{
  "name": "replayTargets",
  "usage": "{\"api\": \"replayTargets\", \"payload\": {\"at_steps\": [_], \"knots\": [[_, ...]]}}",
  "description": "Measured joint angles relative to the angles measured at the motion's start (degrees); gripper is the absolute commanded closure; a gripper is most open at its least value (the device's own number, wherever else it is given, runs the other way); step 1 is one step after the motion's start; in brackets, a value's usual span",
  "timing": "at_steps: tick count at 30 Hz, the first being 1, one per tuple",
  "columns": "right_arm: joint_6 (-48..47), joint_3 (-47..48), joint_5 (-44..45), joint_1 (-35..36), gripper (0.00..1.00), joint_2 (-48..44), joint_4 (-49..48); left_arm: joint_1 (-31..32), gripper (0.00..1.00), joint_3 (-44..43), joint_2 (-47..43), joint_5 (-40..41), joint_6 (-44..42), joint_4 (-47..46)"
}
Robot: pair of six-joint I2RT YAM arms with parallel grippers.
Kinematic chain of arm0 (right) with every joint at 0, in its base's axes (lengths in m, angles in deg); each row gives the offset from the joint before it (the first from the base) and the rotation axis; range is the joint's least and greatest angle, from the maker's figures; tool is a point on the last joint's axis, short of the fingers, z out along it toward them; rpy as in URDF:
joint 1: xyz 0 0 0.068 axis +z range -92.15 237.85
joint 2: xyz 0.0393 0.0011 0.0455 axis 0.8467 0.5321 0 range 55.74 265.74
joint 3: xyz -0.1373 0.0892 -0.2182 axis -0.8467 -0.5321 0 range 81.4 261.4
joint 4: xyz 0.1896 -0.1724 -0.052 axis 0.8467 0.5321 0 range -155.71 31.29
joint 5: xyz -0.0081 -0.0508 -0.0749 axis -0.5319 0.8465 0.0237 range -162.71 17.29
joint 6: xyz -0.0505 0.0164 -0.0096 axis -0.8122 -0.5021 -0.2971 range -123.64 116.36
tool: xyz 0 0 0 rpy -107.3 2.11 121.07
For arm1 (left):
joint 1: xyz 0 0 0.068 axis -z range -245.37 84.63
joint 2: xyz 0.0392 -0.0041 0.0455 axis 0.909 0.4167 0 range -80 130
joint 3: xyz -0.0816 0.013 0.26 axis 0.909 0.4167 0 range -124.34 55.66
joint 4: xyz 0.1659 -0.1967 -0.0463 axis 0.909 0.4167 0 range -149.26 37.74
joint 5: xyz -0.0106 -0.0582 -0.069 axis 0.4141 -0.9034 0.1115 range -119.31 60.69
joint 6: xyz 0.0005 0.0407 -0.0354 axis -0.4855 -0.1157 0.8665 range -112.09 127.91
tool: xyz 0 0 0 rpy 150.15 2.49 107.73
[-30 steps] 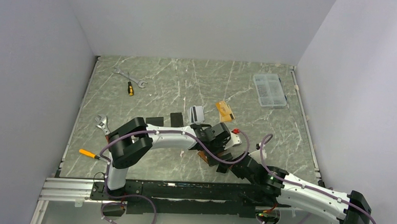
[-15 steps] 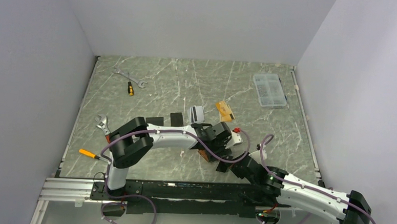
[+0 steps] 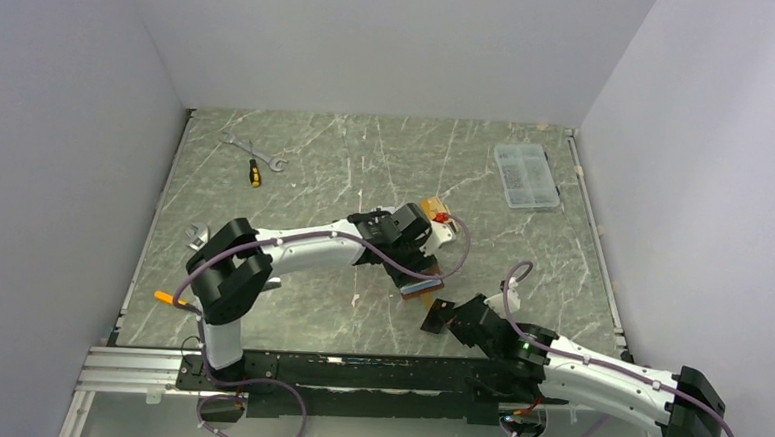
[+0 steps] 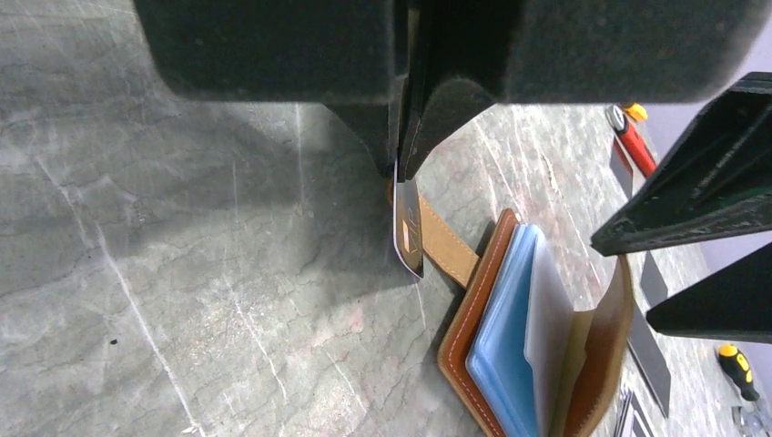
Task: Put the credit cards into the card holder
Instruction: Open the card holder at the center of the board.
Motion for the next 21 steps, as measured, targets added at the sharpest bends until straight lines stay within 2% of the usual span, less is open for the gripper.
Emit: {"api": "replayTargets", "payload": {"at_steps": [8,11,21], "knots": [[0.00,0.22,0.13,0.00,1.00,1.40,-0.87,-4.63,0.40,-0.37,-0.92,-0.52,-0.11,0.61],[-0.09,0.33,0.13,0.00,1.00,1.53,-0.90,-6.19,0.45,-2.14,-0.52,-0.76,-0.13,1.51],[-1.01,0.46,0.15,0.00,1.00,1.68,-1.01,-6.34,0.48,-10.67,6.69,-5.05,0.24,3.43]]}}
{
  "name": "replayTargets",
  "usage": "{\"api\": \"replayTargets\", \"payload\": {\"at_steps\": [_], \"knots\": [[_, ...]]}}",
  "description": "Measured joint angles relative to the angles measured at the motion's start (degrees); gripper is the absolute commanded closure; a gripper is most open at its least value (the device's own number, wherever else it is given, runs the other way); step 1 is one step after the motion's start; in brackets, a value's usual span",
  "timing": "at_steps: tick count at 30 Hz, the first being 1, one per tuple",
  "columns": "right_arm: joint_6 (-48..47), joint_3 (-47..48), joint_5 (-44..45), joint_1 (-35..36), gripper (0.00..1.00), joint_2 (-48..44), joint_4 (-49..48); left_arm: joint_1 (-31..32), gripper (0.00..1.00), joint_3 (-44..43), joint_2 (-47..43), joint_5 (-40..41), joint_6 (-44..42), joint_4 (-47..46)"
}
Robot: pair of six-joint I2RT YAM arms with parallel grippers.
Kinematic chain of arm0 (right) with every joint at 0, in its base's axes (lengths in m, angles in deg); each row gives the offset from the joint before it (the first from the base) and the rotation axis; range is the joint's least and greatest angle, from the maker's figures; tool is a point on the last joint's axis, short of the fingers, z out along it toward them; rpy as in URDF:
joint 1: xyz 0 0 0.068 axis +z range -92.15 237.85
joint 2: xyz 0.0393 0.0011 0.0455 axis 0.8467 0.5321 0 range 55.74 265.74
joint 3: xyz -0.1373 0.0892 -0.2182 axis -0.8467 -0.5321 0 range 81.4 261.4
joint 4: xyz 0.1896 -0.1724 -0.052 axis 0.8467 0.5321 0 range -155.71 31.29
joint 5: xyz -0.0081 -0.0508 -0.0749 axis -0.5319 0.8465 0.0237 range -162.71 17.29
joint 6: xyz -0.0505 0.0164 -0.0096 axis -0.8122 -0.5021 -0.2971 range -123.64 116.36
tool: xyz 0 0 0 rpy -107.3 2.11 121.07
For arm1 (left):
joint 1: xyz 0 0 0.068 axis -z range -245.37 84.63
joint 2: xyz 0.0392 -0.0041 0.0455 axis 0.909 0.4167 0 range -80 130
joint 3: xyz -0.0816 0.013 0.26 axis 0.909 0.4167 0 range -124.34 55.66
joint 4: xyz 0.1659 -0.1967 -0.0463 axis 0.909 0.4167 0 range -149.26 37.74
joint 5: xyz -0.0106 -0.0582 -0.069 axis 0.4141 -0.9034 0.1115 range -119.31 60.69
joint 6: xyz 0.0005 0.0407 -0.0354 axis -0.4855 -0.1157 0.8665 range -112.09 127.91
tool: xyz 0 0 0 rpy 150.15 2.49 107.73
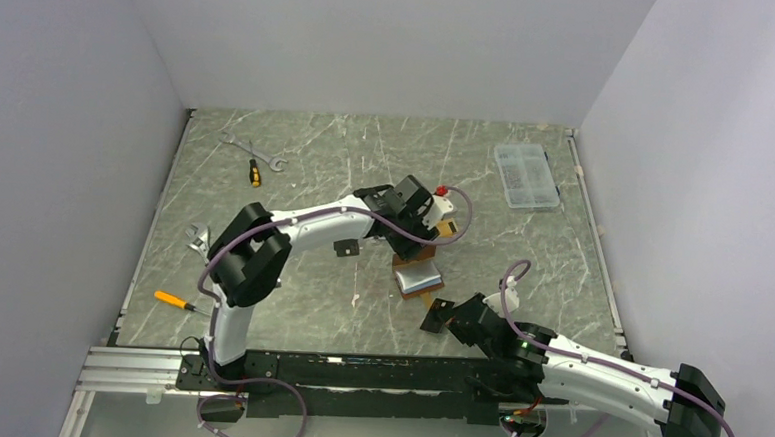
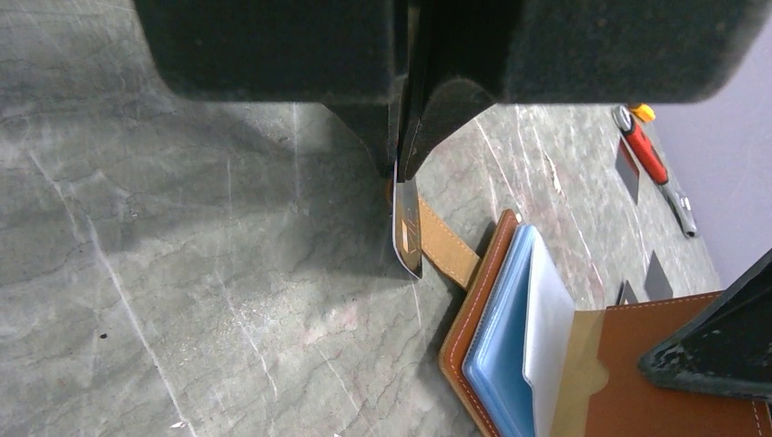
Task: Put the credit cards into the card holder
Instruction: Open the card holder at the center of the board.
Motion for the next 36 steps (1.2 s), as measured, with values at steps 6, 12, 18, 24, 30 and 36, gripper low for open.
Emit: {"api": "replayTargets", "payload": {"at_steps": [6,12,18,24,30,36], "knots": [[-0.20,0.00,-0.02,0.00,1.00,-0.46,0.04,-0.74,0.90,-1.66,3.54,-3.45,0.98,1.11],[-1.90,-0.02,0.02,0.00,1.00,-2.38,0.66,-5.42,1.00,-0.07,4.26,-13.18,5.79,1.75],[-7.85,-0.04,0.42,0.00,1.00,-4.00,0.35,-9.73,1.00,10.19,-0.74,-21.03,11.28,0.79],[-15.41,1.62,1.46,-0.02,1.00,-4.07,-0.26,-10.01,1.00,17.46,-6.49,-23.34,15.19,-0.90],[-23.37,7.10,2.12,-0.07,1.00,-3.39,-3.08,-10.12,1.00,18.38,-7.74,-23.41,16.94,-1.84],[-29.31,10.14,-2.34,-0.57,1.00,4.94,-11.76,-10.29,1.00,20.17,-8.57,-23.45,18.47,-3.32]]}}
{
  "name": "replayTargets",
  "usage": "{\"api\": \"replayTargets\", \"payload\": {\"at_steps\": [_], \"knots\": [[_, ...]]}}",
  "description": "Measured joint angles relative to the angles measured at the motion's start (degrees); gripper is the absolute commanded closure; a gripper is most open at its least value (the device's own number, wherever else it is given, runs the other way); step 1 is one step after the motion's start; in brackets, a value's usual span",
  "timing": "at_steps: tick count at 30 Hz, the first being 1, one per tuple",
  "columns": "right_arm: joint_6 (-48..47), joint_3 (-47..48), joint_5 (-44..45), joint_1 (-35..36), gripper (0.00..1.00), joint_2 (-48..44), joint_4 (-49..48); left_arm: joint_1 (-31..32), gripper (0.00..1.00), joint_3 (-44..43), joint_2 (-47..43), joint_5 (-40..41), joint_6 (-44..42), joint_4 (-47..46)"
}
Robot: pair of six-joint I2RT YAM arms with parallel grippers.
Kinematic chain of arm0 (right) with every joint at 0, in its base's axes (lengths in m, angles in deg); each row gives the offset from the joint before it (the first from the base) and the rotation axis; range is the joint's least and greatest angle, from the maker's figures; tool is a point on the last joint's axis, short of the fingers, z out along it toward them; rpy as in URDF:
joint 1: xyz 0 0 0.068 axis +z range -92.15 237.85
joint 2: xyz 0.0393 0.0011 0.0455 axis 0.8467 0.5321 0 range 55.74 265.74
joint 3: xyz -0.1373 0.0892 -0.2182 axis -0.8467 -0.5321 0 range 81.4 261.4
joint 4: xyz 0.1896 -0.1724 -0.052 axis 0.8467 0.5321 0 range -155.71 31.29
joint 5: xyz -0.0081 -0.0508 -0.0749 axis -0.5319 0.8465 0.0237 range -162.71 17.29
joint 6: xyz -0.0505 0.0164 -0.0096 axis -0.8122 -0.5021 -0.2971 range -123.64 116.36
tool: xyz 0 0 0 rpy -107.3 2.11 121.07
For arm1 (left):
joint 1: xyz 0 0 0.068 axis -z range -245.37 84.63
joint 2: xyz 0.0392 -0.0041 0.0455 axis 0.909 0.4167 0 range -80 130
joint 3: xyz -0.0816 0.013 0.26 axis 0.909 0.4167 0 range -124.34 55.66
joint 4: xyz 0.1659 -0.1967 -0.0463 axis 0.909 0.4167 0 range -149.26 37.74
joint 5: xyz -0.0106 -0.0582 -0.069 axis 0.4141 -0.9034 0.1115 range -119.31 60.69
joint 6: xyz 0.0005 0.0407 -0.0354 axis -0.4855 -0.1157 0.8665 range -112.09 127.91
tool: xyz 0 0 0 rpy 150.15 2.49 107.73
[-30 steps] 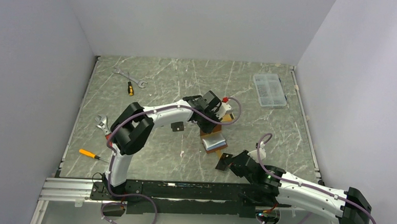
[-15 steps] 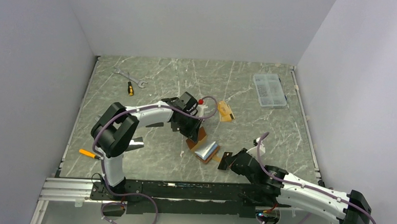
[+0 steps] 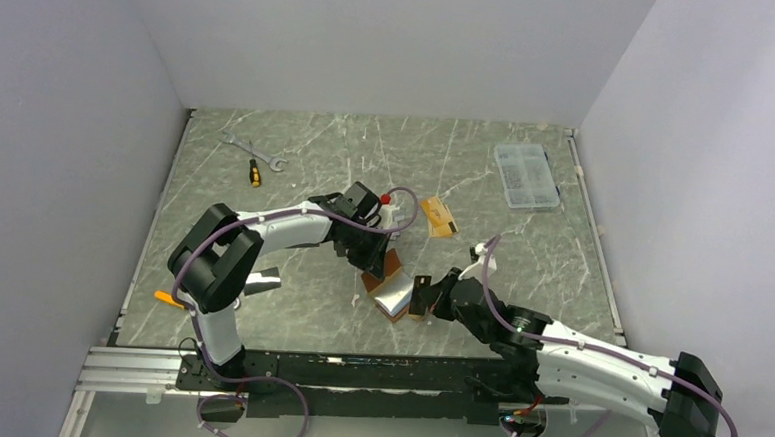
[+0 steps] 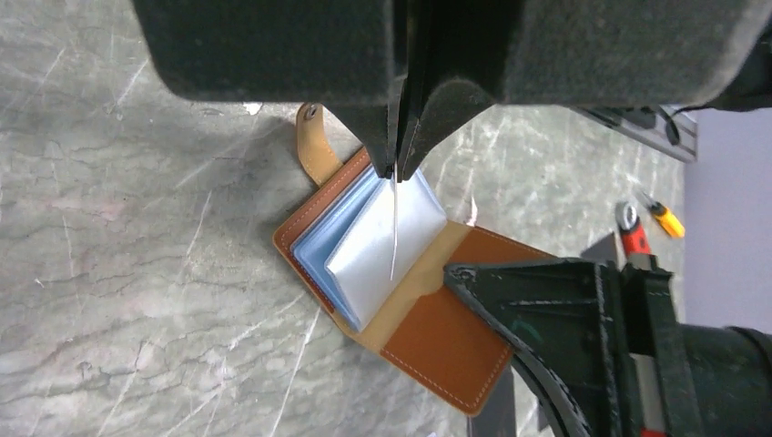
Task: Put the credit cards into the card holder
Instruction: Open the card holder at the center of the board.
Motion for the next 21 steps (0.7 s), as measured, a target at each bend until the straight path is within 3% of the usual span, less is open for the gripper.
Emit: {"api": "replayTargets", "payload": {"at_steps": [9,21], "knots": [[-1.79,-1.16,-7.69,-4.63,1.00,1.51,-3.96,0.00,1.00,0.59,-0.33,0.00,0.79,-1.29],[-1.70,-5.70,-13.53,-5.84,1.00,0.22,-3.43,0.00,1.00,0.63,-0.70,0.02,0.87,-1.66]]}}
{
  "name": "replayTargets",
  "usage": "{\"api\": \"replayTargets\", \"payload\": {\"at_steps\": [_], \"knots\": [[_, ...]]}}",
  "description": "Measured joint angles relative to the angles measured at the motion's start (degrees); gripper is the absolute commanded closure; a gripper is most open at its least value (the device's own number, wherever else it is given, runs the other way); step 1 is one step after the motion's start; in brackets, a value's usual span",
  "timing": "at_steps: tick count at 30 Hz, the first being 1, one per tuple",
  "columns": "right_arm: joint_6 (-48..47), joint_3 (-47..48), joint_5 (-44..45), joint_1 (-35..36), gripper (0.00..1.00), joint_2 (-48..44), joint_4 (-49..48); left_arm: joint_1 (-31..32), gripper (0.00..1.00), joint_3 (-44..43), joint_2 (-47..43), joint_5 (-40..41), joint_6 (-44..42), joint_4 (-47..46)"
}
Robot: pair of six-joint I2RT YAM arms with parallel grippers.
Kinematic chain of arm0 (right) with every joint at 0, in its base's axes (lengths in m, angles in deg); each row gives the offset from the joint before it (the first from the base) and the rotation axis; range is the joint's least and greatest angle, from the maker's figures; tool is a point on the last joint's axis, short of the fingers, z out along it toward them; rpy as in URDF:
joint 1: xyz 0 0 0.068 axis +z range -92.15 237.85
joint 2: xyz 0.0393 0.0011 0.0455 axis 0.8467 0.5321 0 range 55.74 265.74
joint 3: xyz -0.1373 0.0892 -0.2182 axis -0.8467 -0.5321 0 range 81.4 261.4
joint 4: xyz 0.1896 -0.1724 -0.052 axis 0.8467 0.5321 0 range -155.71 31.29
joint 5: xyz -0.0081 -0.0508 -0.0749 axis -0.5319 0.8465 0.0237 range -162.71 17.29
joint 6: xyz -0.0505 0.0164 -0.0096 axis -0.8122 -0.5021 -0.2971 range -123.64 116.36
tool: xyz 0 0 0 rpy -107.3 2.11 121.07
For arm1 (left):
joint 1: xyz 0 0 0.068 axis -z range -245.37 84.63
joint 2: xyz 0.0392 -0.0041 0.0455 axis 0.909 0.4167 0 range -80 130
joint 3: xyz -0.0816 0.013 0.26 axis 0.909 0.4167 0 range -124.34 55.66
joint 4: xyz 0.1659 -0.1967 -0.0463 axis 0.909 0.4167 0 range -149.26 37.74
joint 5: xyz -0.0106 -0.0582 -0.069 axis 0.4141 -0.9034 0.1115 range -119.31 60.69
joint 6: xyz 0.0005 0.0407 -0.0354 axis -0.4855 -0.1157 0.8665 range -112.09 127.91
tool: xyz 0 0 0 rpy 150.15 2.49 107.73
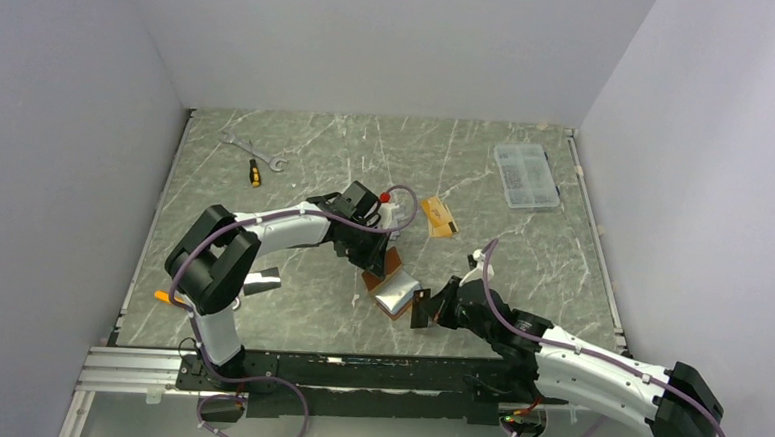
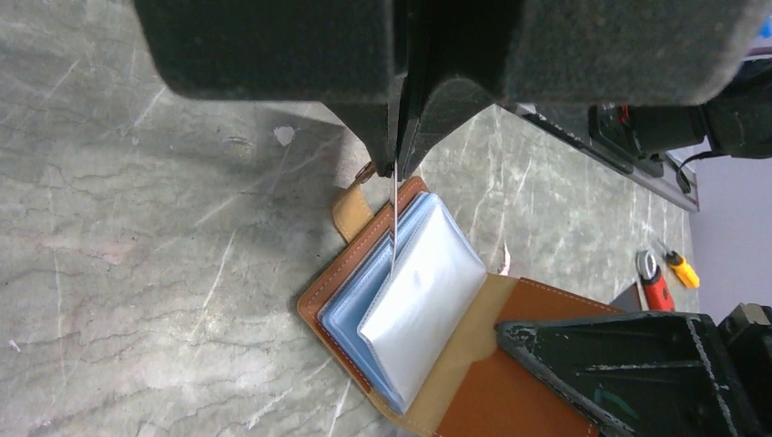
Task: Put the credit cards into the card holder
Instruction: Open the card holder at the center of the board.
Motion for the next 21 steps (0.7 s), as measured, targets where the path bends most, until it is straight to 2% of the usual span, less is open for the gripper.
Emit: {"api": "replayTargets", "payload": {"at_steps": [21], "knots": [[-0.57,-1.46,-4.37,-2.47,1.00,3.48,-3.10,0.02,1.00,0.07,-0.37,-0.13,0.00,-0.24]]}}
